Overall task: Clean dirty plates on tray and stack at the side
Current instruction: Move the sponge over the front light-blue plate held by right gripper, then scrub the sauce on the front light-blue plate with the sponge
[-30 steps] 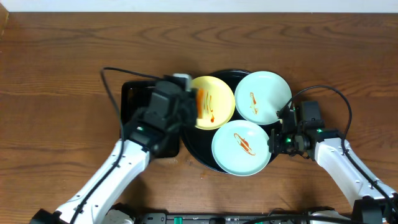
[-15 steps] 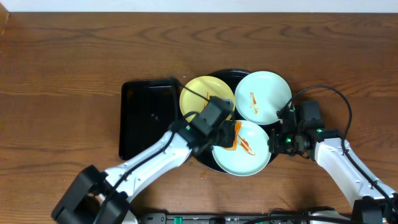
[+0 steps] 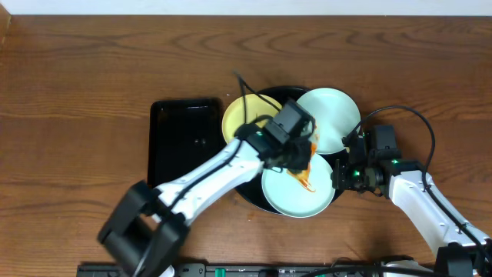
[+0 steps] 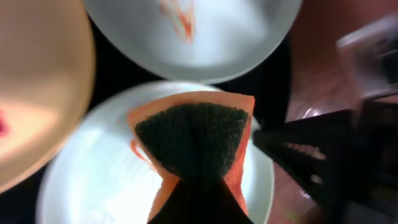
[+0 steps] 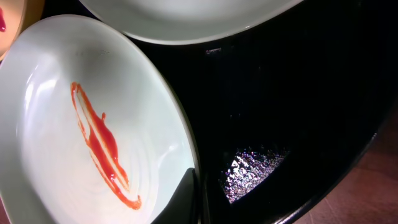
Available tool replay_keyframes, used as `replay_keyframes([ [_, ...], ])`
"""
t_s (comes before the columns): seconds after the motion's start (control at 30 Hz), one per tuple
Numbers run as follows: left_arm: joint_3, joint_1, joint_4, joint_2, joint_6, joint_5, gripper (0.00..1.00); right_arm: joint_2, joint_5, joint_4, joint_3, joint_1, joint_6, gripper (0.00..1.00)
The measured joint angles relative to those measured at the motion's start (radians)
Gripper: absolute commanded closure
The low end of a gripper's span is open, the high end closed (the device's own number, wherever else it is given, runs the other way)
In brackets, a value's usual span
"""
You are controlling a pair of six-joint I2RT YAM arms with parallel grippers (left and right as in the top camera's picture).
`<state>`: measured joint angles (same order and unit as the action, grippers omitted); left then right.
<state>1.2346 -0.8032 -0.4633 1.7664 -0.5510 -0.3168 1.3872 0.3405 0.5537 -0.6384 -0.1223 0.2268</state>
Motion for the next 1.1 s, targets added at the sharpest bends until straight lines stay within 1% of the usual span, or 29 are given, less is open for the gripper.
replay_keyframes([
  [0.1, 0.0, -0.034, 0.003, 0.037, -0.03, -0.008, 0.92, 0.0, 0.0, 0.0, 0.0, 0.0, 0.0, 0.99],
  [0.27, 0.0, -0.091, 0.056, 0.068, -0.079, -0.019, 0.92, 0.0, 0.0, 0.0, 0.0, 0.0, 0.0, 0.99],
  [0.5, 0.0, -0.122, 0.07, 0.136, -0.154, -0.022, 0.92, 0.0, 0.0, 0.003, 0.0, 0.0, 0.0, 0.99],
  [0.67, 0.0, -0.121, 0.078, 0.177, -0.171, -0.029, 0.93, 0.0, -0.003, 0.007, 0.0, 0.0, 0.0, 0.99],
  [0.83, 0.004, -0.103, 0.026, 0.177, -0.179, 0.048, 0.93, 0.0, 0.0, 0.011, 0.0, 0.0, 0.0, 0.99],
  [1.03, 0.004, -0.035, -0.008, 0.18, -0.182, 0.104, 0.93, 0.0, 0.0, 0.013, 0.0, 0.0, 0.001, 0.99],
  [1.07, 0.004, -0.027, -0.008, 0.18, -0.182, 0.109, 0.93, 0.0, 0.0, 0.013, 0.0, 0.0, 0.001, 0.98],
  [1.1, 0.005, -0.02, -0.009, 0.18, -0.182, 0.114, 0.92, 0.0, 0.0, 0.013, 0.0, 0.0, 0.001, 0.91],
])
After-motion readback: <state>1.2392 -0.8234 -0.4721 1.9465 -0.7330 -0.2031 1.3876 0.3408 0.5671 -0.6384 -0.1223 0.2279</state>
